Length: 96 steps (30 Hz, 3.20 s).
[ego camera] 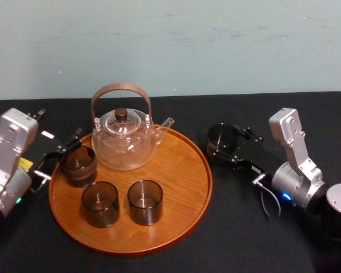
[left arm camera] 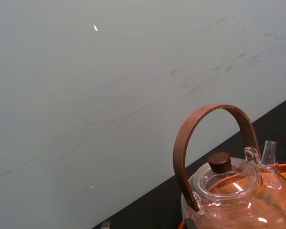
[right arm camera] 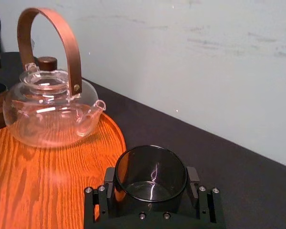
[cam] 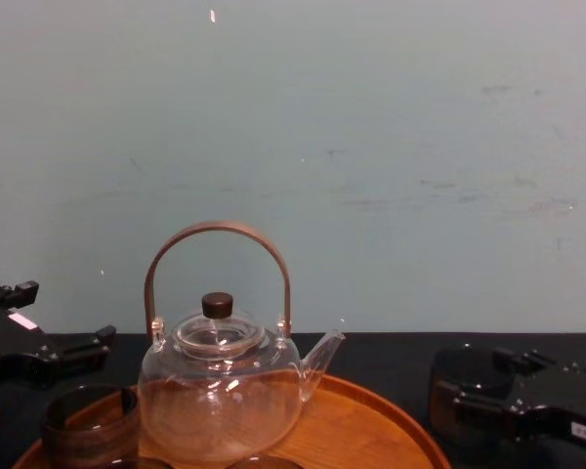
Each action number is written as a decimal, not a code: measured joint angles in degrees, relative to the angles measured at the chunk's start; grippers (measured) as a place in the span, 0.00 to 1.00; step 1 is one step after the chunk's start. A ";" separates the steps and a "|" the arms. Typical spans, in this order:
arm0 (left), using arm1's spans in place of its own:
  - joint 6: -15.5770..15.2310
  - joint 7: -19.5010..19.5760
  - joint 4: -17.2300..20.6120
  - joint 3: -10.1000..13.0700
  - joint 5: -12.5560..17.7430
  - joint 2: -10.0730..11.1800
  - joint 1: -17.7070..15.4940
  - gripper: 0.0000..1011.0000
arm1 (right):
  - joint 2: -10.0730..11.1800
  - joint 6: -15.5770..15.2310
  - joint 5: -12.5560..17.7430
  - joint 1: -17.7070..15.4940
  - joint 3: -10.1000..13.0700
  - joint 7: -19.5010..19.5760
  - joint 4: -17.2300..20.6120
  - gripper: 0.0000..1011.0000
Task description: Pick up the glass from the table and place it on the tray.
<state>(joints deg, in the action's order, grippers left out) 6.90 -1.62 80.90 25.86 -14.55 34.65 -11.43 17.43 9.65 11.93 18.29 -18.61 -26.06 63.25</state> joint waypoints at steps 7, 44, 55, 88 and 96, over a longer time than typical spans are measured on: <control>0.00 0.00 0.00 0.00 0.00 0.00 0.00 0.99 | 0.56 0.01 -0.25 -1.22 -0.02 0.47 3.08 0.89; 0.00 0.00 0.00 0.00 0.00 0.00 0.00 0.99 | -1.93 1.00 -1.26 -0.14 -6.77 -2.31 4.46 0.89; 0.00 0.00 0.00 0.00 0.00 0.00 0.00 0.99 | -2.98 1.72 -1.65 1.39 -7.90 -2.73 1.39 0.89; 0.00 0.00 0.00 0.00 0.00 0.00 0.00 0.99 | -2.69 2.19 -0.72 0.91 -7.68 -3.19 2.22 0.99; 0.00 0.00 0.00 0.00 0.00 0.00 0.00 0.99 | -1.10 2.88 0.04 -1.27 -6.25 -2.25 7.08 0.99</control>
<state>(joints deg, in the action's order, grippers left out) 6.91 -1.62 80.90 25.86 -14.55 34.64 -11.43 16.33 12.53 11.97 17.02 -24.86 -28.31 70.33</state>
